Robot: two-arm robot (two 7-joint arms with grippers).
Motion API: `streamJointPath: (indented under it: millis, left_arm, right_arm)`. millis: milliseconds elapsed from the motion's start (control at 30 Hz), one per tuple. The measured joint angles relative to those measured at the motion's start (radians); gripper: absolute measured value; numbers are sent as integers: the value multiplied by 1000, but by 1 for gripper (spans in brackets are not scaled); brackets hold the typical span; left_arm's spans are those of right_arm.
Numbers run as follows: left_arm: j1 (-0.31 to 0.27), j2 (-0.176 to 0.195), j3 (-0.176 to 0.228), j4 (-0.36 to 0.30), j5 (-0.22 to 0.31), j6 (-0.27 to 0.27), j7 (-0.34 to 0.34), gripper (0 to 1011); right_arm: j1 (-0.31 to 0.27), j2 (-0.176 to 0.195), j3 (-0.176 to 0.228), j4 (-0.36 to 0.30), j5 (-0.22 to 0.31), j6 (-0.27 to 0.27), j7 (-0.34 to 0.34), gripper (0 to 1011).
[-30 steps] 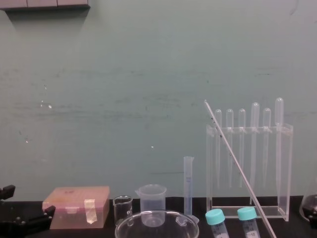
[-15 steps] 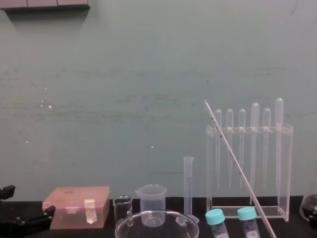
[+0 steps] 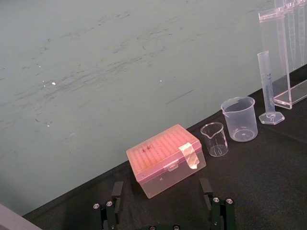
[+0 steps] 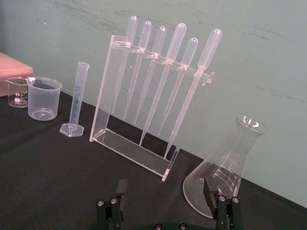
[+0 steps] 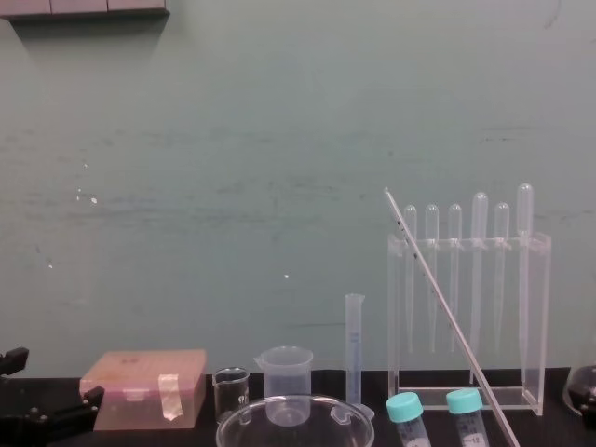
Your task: Hold the thermometer with one hand and immerse one end into the beaker, then reinsert it into the test tube rack.
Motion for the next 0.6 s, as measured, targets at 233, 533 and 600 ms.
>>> streamJointPath:
  millis: [233, 533, 600]
  left_arm:
    - [0, 0, 0, 0, 0, 0, 0, 1008]
    - [0, 0, 0, 0, 0, 0, 0, 1008]
    - [0, 0, 0, 0, 0, 0, 0, 1008]
  right_arm:
    - [0, 0, 0, 0, 0, 0, 0, 1002]
    - [0, 0, 0, 0, 0, 0, 0, 1002]
    - [0, 0, 0, 0, 0, 0, 0, 1002]
